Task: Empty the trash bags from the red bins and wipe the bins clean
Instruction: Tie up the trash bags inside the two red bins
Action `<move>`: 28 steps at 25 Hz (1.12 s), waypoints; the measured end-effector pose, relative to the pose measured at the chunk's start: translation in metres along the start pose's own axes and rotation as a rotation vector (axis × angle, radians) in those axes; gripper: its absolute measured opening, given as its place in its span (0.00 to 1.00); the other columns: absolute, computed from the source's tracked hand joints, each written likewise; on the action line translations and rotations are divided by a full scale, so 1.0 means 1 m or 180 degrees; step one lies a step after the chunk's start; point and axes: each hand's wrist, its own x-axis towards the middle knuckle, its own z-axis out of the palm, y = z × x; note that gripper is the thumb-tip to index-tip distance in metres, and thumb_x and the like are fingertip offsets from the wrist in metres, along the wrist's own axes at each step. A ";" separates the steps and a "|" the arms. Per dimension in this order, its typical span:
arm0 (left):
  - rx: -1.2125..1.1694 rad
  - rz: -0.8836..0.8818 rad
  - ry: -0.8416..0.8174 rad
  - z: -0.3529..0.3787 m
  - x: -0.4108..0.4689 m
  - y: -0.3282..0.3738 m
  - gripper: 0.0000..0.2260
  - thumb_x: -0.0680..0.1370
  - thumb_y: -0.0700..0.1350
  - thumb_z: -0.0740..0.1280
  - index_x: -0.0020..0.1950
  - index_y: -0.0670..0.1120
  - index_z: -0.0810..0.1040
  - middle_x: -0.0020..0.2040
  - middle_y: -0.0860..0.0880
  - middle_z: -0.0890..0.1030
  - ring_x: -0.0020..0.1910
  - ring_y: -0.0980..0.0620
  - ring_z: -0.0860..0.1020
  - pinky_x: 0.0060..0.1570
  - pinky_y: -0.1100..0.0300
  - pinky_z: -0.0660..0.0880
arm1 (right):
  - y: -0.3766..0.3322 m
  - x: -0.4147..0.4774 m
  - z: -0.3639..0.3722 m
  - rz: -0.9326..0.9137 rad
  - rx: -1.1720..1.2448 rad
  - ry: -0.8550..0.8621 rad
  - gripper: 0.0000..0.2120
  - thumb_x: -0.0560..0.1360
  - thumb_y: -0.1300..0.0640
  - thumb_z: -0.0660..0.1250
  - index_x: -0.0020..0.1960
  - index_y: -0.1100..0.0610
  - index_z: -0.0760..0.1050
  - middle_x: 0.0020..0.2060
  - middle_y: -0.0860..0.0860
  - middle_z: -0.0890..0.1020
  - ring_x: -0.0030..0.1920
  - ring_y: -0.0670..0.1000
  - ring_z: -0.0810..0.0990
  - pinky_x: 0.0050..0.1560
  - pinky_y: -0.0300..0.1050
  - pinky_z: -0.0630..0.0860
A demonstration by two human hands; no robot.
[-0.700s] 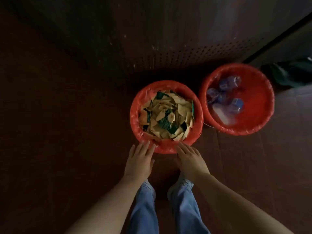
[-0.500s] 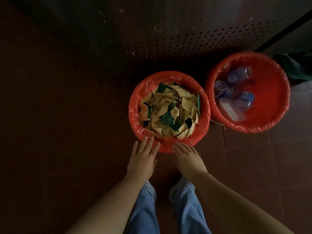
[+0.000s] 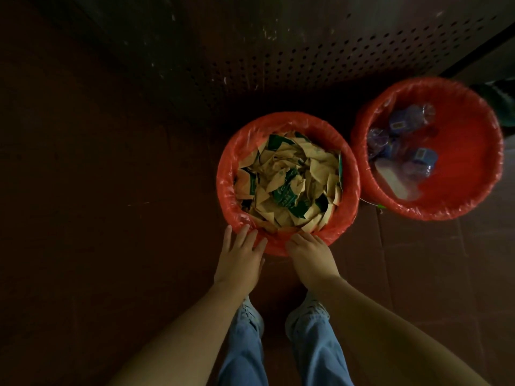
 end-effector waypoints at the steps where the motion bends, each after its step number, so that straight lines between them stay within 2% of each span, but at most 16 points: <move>1: -0.0027 -0.0007 0.0034 -0.002 0.001 0.001 0.21 0.81 0.54 0.60 0.73 0.52 0.71 0.73 0.48 0.71 0.78 0.44 0.60 0.76 0.36 0.46 | -0.001 0.002 -0.002 0.0082 0.0049 -0.0135 0.11 0.74 0.63 0.68 0.56 0.57 0.82 0.52 0.52 0.83 0.56 0.57 0.81 0.53 0.51 0.77; 2: -0.0077 -0.0001 0.0083 -0.004 0.002 0.002 0.20 0.80 0.54 0.61 0.71 0.52 0.73 0.70 0.49 0.74 0.76 0.45 0.62 0.77 0.37 0.47 | -0.001 0.004 -0.003 0.0177 0.0109 -0.0256 0.15 0.78 0.61 0.64 0.64 0.55 0.79 0.58 0.50 0.81 0.61 0.56 0.79 0.57 0.50 0.76; 4: -0.0185 0.0023 0.0214 -0.007 0.006 0.004 0.17 0.80 0.54 0.62 0.66 0.52 0.77 0.65 0.51 0.77 0.72 0.47 0.68 0.76 0.38 0.49 | -0.001 0.004 -0.007 0.0342 0.0361 -0.0209 0.20 0.80 0.60 0.61 0.71 0.52 0.73 0.62 0.49 0.79 0.63 0.55 0.78 0.56 0.49 0.75; 7: -0.0252 -0.0004 0.0331 -0.011 0.012 0.009 0.13 0.79 0.52 0.64 0.63 0.52 0.79 0.60 0.54 0.80 0.67 0.50 0.73 0.76 0.38 0.51 | 0.002 -0.001 -0.014 0.0353 0.0644 0.0064 0.18 0.80 0.60 0.63 0.69 0.52 0.76 0.58 0.49 0.81 0.57 0.55 0.81 0.48 0.49 0.76; 9: -0.0324 -0.0125 0.0224 -0.014 0.019 0.012 0.13 0.79 0.47 0.63 0.63 0.52 0.79 0.59 0.54 0.81 0.67 0.51 0.73 0.77 0.39 0.50 | 0.006 -0.003 -0.014 0.0295 0.0764 0.0195 0.15 0.81 0.58 0.64 0.67 0.53 0.77 0.57 0.49 0.81 0.56 0.54 0.81 0.48 0.49 0.77; 12: -0.0355 -0.0289 0.0237 -0.021 0.029 0.013 0.14 0.78 0.44 0.61 0.61 0.54 0.77 0.56 0.56 0.82 0.63 0.52 0.76 0.76 0.42 0.51 | 0.008 -0.007 -0.012 0.0325 0.0880 0.0335 0.14 0.80 0.55 0.66 0.65 0.53 0.78 0.57 0.50 0.81 0.59 0.55 0.80 0.56 0.51 0.77; 15: -0.0364 -0.0331 0.0422 -0.029 0.041 0.007 0.15 0.79 0.41 0.59 0.61 0.54 0.77 0.54 0.56 0.83 0.60 0.53 0.78 0.76 0.43 0.52 | 0.012 -0.011 -0.008 0.0365 0.0351 0.0144 0.19 0.78 0.52 0.68 0.68 0.52 0.75 0.62 0.50 0.79 0.63 0.56 0.76 0.64 0.54 0.72; 17: -0.0387 -0.0293 0.0474 -0.031 0.045 0.006 0.17 0.79 0.40 0.59 0.64 0.53 0.76 0.56 0.55 0.83 0.61 0.51 0.77 0.76 0.42 0.53 | 0.018 -0.012 -0.005 0.0435 0.0105 -0.0011 0.17 0.79 0.55 0.65 0.67 0.51 0.76 0.63 0.48 0.78 0.64 0.54 0.74 0.65 0.52 0.69; 19: -0.0507 -0.0200 0.0540 -0.030 0.044 0.010 0.18 0.78 0.40 0.61 0.68 0.51 0.74 0.61 0.51 0.80 0.65 0.49 0.74 0.76 0.41 0.55 | 0.023 -0.009 -0.007 0.0569 0.0186 0.0012 0.16 0.79 0.58 0.64 0.66 0.50 0.78 0.61 0.47 0.80 0.64 0.53 0.75 0.64 0.51 0.68; 22: -0.0640 0.0334 0.0662 -0.024 0.032 0.020 0.23 0.76 0.47 0.67 0.71 0.49 0.69 0.68 0.48 0.71 0.71 0.45 0.67 0.75 0.40 0.58 | 0.026 -0.002 -0.014 0.0716 0.0482 0.0047 0.16 0.79 0.54 0.64 0.66 0.50 0.77 0.61 0.47 0.80 0.64 0.53 0.75 0.66 0.51 0.67; 25: -0.0316 0.0836 0.0679 -0.014 0.021 0.027 0.24 0.77 0.54 0.66 0.71 0.47 0.70 0.72 0.45 0.67 0.74 0.43 0.64 0.76 0.41 0.56 | 0.027 0.003 -0.022 0.0829 0.0763 0.0093 0.16 0.79 0.50 0.62 0.65 0.51 0.77 0.58 0.49 0.81 0.62 0.54 0.77 0.65 0.52 0.69; 28: 0.0104 0.0700 0.0343 -0.010 0.021 0.028 0.30 0.75 0.58 0.70 0.74 0.50 0.69 0.78 0.44 0.60 0.77 0.40 0.59 0.75 0.38 0.56 | 0.024 0.002 -0.022 0.0970 0.1080 0.0326 0.13 0.83 0.52 0.60 0.61 0.54 0.79 0.55 0.49 0.81 0.58 0.54 0.78 0.62 0.52 0.71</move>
